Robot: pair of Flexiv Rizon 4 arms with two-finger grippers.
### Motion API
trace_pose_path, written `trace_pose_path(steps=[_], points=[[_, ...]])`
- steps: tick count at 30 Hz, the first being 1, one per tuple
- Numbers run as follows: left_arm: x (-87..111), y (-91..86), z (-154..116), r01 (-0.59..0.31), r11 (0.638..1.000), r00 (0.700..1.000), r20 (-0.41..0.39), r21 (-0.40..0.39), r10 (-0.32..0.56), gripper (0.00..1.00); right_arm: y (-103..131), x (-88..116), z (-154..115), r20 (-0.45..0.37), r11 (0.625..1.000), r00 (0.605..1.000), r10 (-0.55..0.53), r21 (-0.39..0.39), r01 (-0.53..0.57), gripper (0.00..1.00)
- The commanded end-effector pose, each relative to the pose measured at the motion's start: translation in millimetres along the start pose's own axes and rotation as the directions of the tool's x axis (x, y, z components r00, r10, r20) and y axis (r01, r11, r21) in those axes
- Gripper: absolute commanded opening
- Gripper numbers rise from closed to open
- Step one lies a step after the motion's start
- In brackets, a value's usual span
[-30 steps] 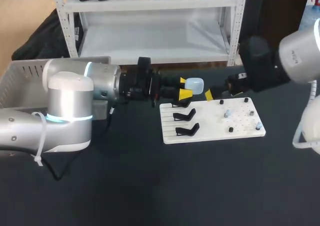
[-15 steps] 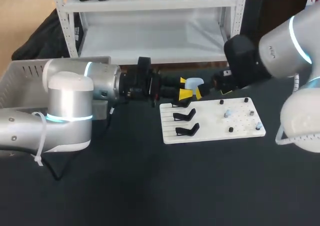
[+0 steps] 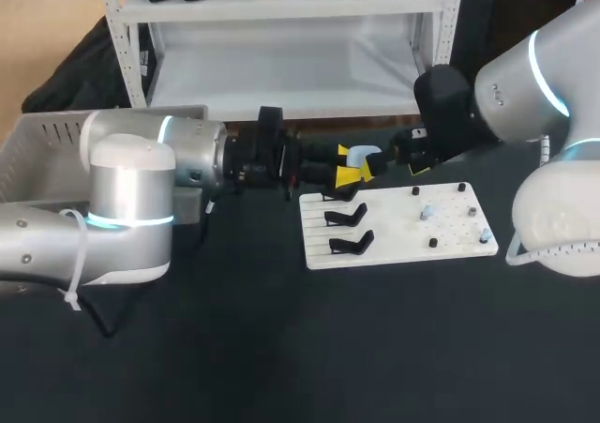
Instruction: Pick up each earbud case from the left stands, insert the matching earbuds, close the lid, and place the case in the box.
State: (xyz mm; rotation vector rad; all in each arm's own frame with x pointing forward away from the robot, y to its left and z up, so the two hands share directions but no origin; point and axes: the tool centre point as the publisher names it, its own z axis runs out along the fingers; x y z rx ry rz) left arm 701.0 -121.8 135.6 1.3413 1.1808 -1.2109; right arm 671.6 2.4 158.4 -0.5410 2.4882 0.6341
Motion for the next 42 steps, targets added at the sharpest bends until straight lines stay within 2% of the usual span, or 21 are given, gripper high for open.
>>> trace_pose_path(steps=[1,30,42], points=[[1.3,0.9,0,-0.001,1.000,1.000,0.003,0.001,0.001,0.00,-1,-3,5,0.000,1.000,1.000,0.005,0.008,-0.005,1.00],[1.3,0.9,0,-0.001,1.000,1.000,0.003,0.001,0.001,0.00,-13,-13,12,0.007,0.999,0.999,0.032,0.034,-0.032,1.00],[1.3,0.9,0,-0.001,1.000,1.000,0.003,0.001,0.001,0.00,-13,-26,5,0.026,0.998,0.999,0.020,0.053,-0.021,1.00]])
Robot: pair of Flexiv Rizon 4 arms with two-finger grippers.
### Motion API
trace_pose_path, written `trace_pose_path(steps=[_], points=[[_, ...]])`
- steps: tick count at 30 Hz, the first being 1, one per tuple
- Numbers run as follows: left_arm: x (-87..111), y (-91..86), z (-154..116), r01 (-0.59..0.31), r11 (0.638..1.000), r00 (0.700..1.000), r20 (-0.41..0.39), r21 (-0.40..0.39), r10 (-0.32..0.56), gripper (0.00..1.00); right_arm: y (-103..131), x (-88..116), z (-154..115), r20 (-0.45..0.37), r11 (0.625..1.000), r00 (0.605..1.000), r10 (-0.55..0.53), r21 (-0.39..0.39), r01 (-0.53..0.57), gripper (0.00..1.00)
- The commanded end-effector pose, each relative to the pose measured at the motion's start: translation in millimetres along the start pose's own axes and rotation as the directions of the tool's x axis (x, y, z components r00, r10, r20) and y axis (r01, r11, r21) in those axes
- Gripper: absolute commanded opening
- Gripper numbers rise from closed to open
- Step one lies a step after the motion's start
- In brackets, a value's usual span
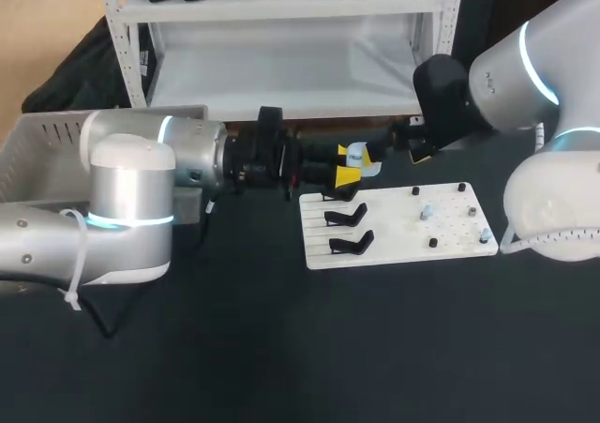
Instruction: Pick up each earbud case from the left stands, insert the matching earbuds, close the lid, and place the case in the box.
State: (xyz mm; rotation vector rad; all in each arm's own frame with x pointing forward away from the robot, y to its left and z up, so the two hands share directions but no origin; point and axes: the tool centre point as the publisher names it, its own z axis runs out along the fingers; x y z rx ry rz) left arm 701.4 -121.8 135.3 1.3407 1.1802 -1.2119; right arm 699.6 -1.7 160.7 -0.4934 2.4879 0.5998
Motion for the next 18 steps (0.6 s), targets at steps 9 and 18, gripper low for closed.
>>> trace_pose_path(steps=[9,18], points=[[0.9,0.5,0,-0.002,1.000,1.000,0.002,0.000,0.002,0.00,1,-15,-35,0.079,0.996,0.996,-0.053,0.070,0.047,1.00],[0.9,0.5,0,-0.002,1.000,1.000,0.002,0.000,0.002,0.00,-47,11,-82,0.060,0.967,0.998,-0.026,0.256,0.009,1.00]])
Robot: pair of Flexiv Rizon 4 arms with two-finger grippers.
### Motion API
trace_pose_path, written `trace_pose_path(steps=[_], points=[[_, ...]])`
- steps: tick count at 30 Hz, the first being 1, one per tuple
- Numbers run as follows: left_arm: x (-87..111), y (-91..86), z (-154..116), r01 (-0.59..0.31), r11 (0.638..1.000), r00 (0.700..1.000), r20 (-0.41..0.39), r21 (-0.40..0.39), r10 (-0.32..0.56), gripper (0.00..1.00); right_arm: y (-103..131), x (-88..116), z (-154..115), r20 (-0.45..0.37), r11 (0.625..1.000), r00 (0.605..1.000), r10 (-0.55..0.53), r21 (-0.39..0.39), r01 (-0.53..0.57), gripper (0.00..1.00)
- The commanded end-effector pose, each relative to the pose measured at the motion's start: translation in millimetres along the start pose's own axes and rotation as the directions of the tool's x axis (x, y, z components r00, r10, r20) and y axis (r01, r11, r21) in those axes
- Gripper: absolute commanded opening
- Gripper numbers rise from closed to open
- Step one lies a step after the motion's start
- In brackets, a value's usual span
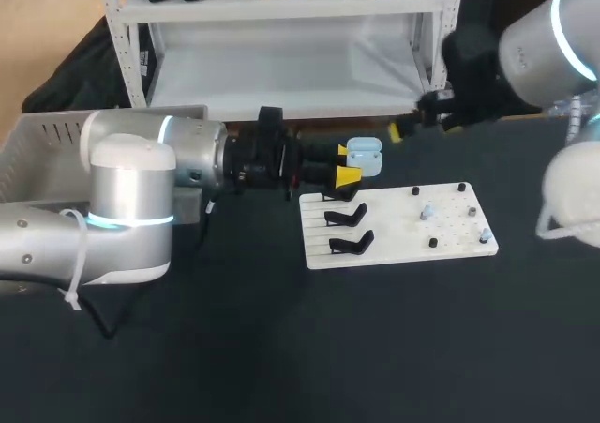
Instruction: Pick up each earbud case from the left stands, insert the matching earbuds, close the lid, and place the case in the box.
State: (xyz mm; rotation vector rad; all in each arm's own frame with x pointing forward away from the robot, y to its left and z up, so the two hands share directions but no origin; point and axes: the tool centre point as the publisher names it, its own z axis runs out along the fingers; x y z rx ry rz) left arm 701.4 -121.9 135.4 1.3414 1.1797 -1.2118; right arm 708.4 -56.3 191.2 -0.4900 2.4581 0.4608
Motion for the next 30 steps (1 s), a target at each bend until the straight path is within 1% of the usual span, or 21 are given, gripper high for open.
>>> trace_pose_path(steps=[1,8,14,19,22,25,27,28,29,30], points=[[1.1,0.6,0,-0.001,1.000,1.000,0.002,0.000,0.001,0.00,-15,28,-37,0.021,0.985,0.999,0.030,0.172,-0.033,1.00],[1.1,0.6,0,-0.001,1.000,1.000,0.002,0.000,0.001,0.00,-37,67,-40,-0.053,0.963,0.996,0.074,0.262,-0.058,1.00],[1.1,0.6,0,-0.001,1.000,1.000,0.002,0.000,0.001,0.00,-50,102,-37,-0.128,0.937,0.989,0.078,0.348,-0.029,1.00],[1.1,0.6,0,-0.001,1.000,1.000,0.002,0.000,0.001,0.00,-59,127,-30,-0.197,0.921,0.978,0.074,0.388,0.008,1.00],[1.1,0.6,0,-0.001,1.000,1.000,0.002,0.000,0.001,0.00,-59,139,-24,-0.237,0.919,0.968,0.078,0.394,0.023,0.97],[1.1,0.6,0,-0.001,1.000,1.000,0.002,0.000,0.001,0.00,-59,147,-17,-0.263,0.919,0.962,0.079,0.393,0.031,0.91],[1.1,0.6,0,-0.001,1.000,1.000,0.002,0.000,0.001,0.00,-58,150,-11,-0.276,0.920,0.958,0.075,0.390,0.040,0.82],[1.1,0.6,0,-0.001,1.000,1.000,0.002,0.000,0.001,0.00,-57,151,-9,-0.282,0.921,0.957,0.073,0.387,0.044,0.81],[1.1,0.6,0,-0.001,1.000,1.000,0.002,0.000,0.001,0.00,-57,152,-7,-0.291,0.922,0.954,0.072,0.384,0.048,0.74],[1.1,0.6,0,-0.001,1.000,1.000,0.002,0.000,0.001,0.00,-57,152,-4,-0.297,0.922,0.952,0.069,0.384,0.053,0.69]])
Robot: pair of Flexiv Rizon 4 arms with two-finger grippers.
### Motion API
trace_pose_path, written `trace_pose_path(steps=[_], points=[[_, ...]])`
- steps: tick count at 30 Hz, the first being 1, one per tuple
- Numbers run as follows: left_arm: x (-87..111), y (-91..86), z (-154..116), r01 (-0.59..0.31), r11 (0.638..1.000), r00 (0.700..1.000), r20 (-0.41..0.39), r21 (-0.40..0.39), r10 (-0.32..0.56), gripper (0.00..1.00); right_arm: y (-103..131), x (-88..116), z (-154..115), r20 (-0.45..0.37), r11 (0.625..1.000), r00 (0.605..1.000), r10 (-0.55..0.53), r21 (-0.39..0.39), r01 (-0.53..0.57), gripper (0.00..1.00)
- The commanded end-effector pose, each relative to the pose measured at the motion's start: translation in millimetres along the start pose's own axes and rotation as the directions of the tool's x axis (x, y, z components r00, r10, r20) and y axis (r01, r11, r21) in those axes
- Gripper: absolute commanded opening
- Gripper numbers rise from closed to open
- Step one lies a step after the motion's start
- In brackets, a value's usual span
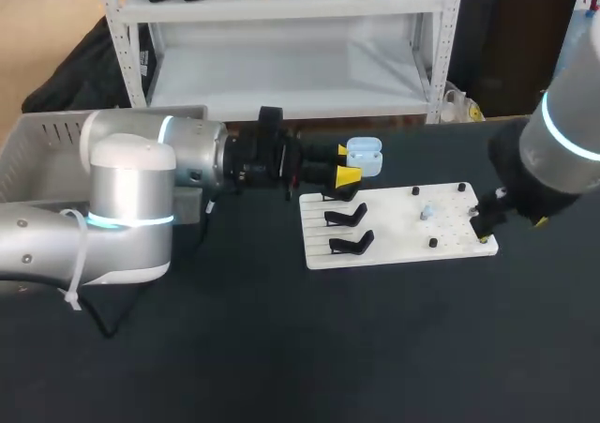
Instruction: Pick up each earbud case from the left stands, insert the matching earbuds, close the lid, and place the case in the box.
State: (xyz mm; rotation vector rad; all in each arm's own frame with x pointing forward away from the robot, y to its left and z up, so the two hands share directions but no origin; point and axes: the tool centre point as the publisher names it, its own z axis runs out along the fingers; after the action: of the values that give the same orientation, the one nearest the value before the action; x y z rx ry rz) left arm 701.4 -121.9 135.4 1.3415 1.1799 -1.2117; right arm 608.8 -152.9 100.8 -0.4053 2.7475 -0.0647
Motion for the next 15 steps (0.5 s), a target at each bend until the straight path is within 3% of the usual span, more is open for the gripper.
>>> trace_pose_path(steps=[1,8,12,15], points=[[1.1,0.5,0,-0.001,1.000,1.000,0.003,0.000,0.001,0.00,8,-5,14,-0.019,0.999,1.000,-0.008,0.038,0.009,0.64],[1.1,0.5,0,-0.001,1.000,1.000,0.003,0.000,0.001,0.00,7,-8,36,-0.071,0.998,0.997,-0.001,0.066,0.006,0.58],[1.1,0.5,0,-0.001,1.000,1.000,0.003,0.000,0.001,0.00,3,-10,50,-0.096,0.997,0.995,0.019,0.081,-0.011,0.71],[1.1,0.5,0,-0.001,1.000,1.000,0.003,0.000,0.001,0.00,3,-11,58,-0.106,0.996,0.994,0.026,0.087,-0.016,0.72]])
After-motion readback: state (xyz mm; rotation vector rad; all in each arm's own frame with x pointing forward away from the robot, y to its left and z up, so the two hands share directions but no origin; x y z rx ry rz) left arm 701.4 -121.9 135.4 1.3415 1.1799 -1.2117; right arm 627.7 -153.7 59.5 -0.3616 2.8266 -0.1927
